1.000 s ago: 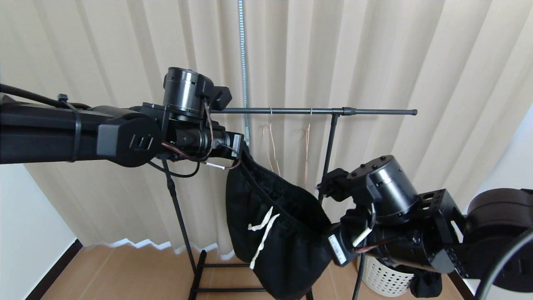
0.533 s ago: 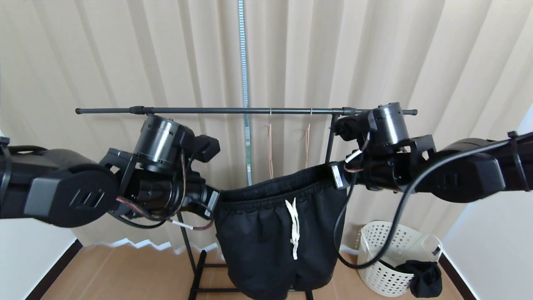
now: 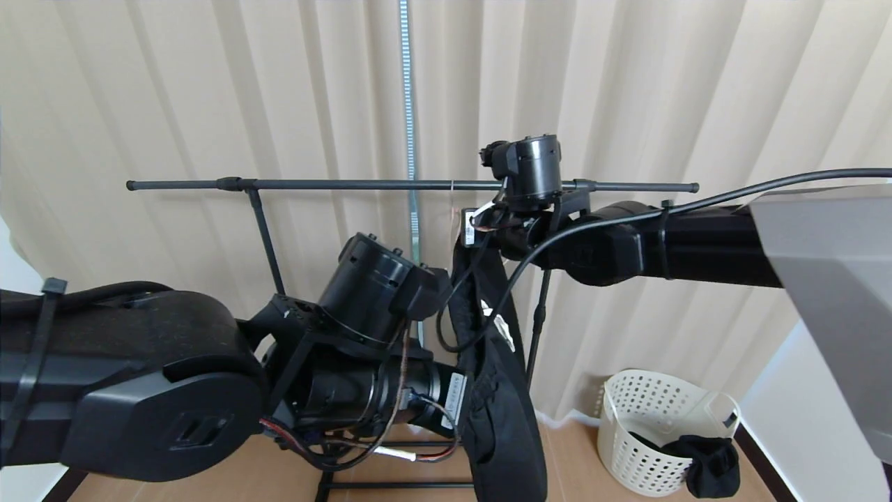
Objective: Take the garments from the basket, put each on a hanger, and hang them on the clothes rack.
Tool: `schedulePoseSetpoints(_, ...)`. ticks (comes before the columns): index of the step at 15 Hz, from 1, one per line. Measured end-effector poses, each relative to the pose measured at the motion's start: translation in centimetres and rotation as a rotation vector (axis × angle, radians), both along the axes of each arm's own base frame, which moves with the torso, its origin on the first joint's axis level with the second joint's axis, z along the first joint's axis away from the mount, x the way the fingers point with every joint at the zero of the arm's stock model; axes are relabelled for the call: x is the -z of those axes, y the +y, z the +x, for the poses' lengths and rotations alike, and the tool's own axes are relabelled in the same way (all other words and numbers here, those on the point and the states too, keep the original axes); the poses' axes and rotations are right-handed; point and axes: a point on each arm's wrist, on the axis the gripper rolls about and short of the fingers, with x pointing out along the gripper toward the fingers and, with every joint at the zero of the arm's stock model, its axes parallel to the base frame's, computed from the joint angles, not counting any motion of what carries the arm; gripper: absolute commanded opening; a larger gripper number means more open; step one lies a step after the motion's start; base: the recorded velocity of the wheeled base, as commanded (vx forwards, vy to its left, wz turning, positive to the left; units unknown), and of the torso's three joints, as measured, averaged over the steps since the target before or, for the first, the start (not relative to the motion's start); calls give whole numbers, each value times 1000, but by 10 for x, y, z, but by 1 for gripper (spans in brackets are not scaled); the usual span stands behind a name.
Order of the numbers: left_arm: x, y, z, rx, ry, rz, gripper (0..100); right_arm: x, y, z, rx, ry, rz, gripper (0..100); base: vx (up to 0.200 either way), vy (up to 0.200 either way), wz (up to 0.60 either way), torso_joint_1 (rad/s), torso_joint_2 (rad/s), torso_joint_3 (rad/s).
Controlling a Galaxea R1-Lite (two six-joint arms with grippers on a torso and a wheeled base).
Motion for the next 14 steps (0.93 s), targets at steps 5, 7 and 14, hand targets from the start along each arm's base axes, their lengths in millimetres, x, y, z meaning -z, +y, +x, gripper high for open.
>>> schedulePoseSetpoints(5,-6,-21,0,-23,19,-56,0,23,10,9,5,33,5,0,0,0,0,0,0,0)
schedulePoseSetpoints(7,2,-9,3,-61,7,2,0,21,-2,16,32,36,5,0,0,0,0,0,0,0)
schedulePoseSetpoints(14,3,65,84,-346,-146,142,0,-18,-66,-5,180,195,36,0,0,0,0,0,0,0)
